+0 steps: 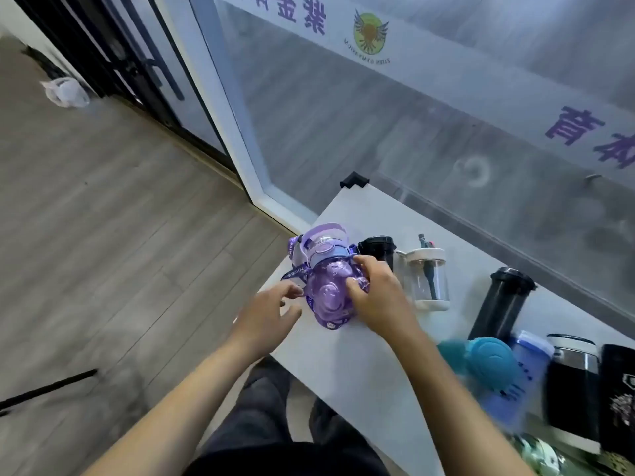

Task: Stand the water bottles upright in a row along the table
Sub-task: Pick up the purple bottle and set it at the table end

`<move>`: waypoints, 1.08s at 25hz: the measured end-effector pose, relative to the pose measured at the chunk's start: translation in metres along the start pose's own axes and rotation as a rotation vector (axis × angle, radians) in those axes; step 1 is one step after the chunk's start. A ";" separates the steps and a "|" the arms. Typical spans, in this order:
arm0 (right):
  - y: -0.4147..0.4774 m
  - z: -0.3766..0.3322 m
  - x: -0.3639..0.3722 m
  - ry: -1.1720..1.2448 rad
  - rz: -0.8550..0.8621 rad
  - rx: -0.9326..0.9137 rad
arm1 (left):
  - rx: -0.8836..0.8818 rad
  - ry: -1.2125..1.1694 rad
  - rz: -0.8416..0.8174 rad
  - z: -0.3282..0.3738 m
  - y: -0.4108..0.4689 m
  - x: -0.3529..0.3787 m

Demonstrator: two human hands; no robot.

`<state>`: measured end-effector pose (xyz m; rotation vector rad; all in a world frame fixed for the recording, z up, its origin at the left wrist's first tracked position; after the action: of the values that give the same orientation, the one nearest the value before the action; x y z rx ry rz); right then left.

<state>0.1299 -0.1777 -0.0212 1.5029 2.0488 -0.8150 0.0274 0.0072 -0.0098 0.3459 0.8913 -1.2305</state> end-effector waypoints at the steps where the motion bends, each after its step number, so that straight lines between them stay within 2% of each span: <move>1: 0.014 0.002 0.010 -0.003 -0.060 0.066 | -0.073 -0.079 -0.019 -0.007 0.018 0.004; 3: 0.038 0.003 0.026 -0.088 -0.194 0.184 | -0.238 -0.210 -0.073 -0.015 0.056 0.010; 4: 0.049 0.001 0.031 -0.124 -0.238 0.241 | -0.373 -0.305 -0.110 -0.018 0.075 0.014; 7: 0.071 0.005 0.047 -0.138 -0.257 0.358 | -0.750 -0.578 -0.239 -0.023 0.113 0.031; 11: 0.080 0.010 0.053 -0.006 -0.233 0.495 | -0.970 -0.738 -0.361 -0.023 0.133 0.047; 14: 0.083 0.008 0.056 0.138 -0.221 0.570 | -1.041 -0.810 -0.418 -0.023 0.142 0.054; 17: 0.078 0.012 0.064 0.280 -0.170 0.615 | -1.034 -0.777 -0.410 -0.021 0.153 0.054; 19: 0.076 0.014 0.073 0.378 -0.121 0.615 | -0.957 -0.802 -0.397 -0.016 0.163 0.049; 21: 0.076 0.010 0.079 0.479 -0.047 0.598 | -0.819 -0.834 -0.346 -0.008 0.177 0.047; 25: 0.082 -0.003 0.078 0.664 0.113 0.526 | -0.500 -0.721 -0.178 0.005 0.201 0.036; 27: 0.083 -0.008 0.070 0.747 0.206 0.492 | -0.366 -0.782 -0.140 0.012 0.207 0.025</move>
<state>0.1888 -0.1061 -0.0783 2.5523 2.2054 -0.7813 0.2231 0.0514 -0.0673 -0.4785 0.4387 -1.1610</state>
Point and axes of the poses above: each hand's wrist, its own y-axis towards the middle knuckle, its own x-axis out of the palm, z = x × y, the point moved 3 cm from there along y, towards the middle knuckle, and after that the axes turned 8 degrees about z, right-handed, at the moved point
